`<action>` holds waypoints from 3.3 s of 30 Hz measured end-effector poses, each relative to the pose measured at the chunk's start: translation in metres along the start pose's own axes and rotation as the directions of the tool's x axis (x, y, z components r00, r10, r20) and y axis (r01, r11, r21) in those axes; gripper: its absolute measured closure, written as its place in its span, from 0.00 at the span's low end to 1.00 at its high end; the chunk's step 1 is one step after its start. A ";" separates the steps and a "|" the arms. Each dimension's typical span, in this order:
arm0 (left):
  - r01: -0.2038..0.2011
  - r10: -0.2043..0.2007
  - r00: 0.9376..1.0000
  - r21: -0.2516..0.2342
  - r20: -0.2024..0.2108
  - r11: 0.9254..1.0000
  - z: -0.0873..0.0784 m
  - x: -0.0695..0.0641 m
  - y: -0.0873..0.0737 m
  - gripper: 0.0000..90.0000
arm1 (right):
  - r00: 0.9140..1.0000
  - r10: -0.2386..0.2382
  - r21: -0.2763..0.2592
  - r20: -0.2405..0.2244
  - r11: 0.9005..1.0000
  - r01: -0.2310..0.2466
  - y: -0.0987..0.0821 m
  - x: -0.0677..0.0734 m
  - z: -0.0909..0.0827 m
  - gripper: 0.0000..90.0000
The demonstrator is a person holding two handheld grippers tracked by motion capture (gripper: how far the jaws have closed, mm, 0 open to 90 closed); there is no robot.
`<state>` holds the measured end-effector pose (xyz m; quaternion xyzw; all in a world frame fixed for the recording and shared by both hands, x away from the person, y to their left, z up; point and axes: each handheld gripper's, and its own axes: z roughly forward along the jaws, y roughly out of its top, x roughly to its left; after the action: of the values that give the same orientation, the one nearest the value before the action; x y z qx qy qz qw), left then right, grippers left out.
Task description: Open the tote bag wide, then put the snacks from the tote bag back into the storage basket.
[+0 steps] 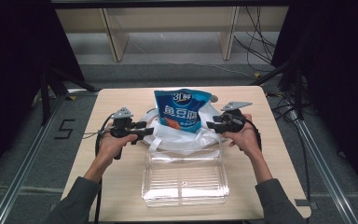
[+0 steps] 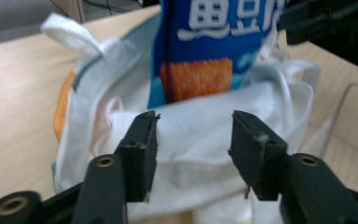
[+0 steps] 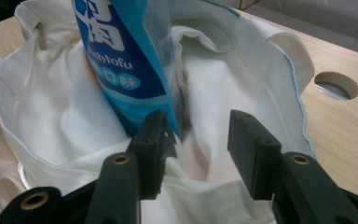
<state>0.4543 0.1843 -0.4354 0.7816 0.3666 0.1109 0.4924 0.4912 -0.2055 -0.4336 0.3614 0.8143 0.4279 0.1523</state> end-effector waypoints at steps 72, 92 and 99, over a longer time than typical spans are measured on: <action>0.042 -0.029 0.991 0.099 -0.134 0.994 -0.065 -0.053 -0.120 0.27 | 0.987 -0.162 0.104 0.005 0.982 0.161 0.072 0.023 -0.054 0.26; 0.002 0.016 0.990 0.124 -0.140 0.992 -0.068 -0.048 -0.121 0.27 | 0.966 -0.257 0.105 -0.032 0.960 0.259 0.144 0.040 -0.042 0.29; 0.018 -0.001 0.990 0.121 -0.139 0.993 -0.067 -0.049 -0.121 0.27 | 0.957 -0.285 0.108 -0.046 0.951 0.289 0.158 0.049 -0.031 0.33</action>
<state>0.3278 0.2267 -0.4961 0.7989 0.4096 0.1402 0.4176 0.5121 -0.1295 -0.2852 0.2409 0.8833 0.3597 0.1798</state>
